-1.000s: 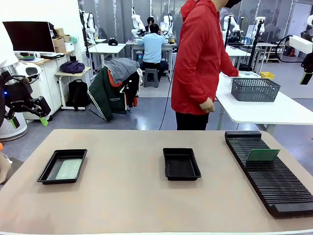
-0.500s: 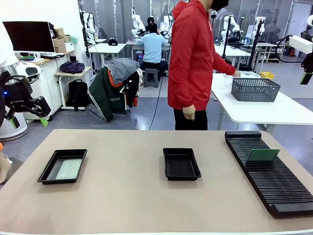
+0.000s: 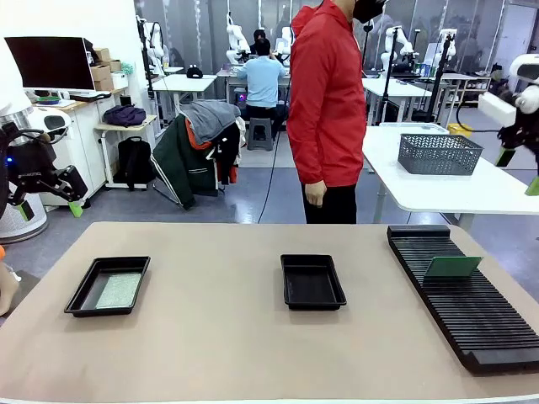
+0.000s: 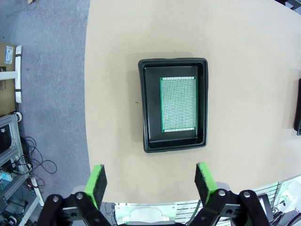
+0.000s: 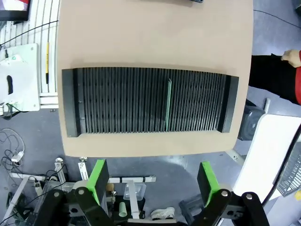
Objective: Inspect and transfer BCBs to ESD trays.
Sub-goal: Pick up the Blank PCB from the PCB Rack and place it in the right ESD tray.
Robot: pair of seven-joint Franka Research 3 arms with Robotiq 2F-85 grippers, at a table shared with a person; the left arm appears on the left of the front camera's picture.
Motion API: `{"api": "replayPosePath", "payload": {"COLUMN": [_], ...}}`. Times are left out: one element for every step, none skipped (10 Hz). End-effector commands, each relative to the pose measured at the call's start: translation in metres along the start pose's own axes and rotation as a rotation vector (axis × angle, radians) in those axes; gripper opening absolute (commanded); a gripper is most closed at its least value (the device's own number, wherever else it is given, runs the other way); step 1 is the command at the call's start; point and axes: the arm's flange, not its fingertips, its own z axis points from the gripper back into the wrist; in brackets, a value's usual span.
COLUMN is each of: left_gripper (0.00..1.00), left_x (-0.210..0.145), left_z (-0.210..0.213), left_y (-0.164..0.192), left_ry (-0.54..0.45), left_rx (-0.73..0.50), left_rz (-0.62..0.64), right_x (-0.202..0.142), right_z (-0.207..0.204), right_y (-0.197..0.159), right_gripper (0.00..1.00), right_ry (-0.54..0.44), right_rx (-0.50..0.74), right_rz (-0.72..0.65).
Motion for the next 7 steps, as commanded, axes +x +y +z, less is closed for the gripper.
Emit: {"api": "replayPosePath", "payload": {"left_gripper": [1.00, 1.00, 1.00, 1.00, 1.00, 1.00, 1.00], "left_x": [0.000, 0.000, 0.000, 0.000, 0.000, 0.000, 0.000], "left_z": [-0.002, -0.002, -0.002, -0.002, -0.002, -0.002, -0.002], "left_y": [0.001, 0.001, 0.001, 0.001, 0.001, 0.001, 0.001], "left_ry": [-0.006, -0.006, -0.006, -0.006, -0.006, -0.006, -0.006], "left_rx": [0.000, 0.000, 0.000, 0.000, 0.000, 0.000, 0.000], "left_rz": [0.001, 0.001, 0.001, 0.001, 0.001, 0.001, 0.001], "right_x": [-0.011, -0.014, -0.018, -0.021, -0.024, -0.026, -0.027], "right_z": [-0.032, -0.052, -0.069, -0.085, -0.102, -0.119, -0.137], "right_y": [-0.003, -0.005, -0.005, -0.006, -0.008, -0.011, -0.014], "right_gripper": [1.00, 1.00, 1.00, 1.00, 1.00, 1.00, 1.00], "right_ry": [-0.047, -0.050, -0.051, -0.065, -0.076, -0.084, -0.074], "right_rx": [-0.032, -0.029, -0.039, -0.058, -0.062, -0.059, -0.060], "right_rz": [0.033, 0.029, 0.026, 0.041, 0.042, 0.039, 0.032]}}
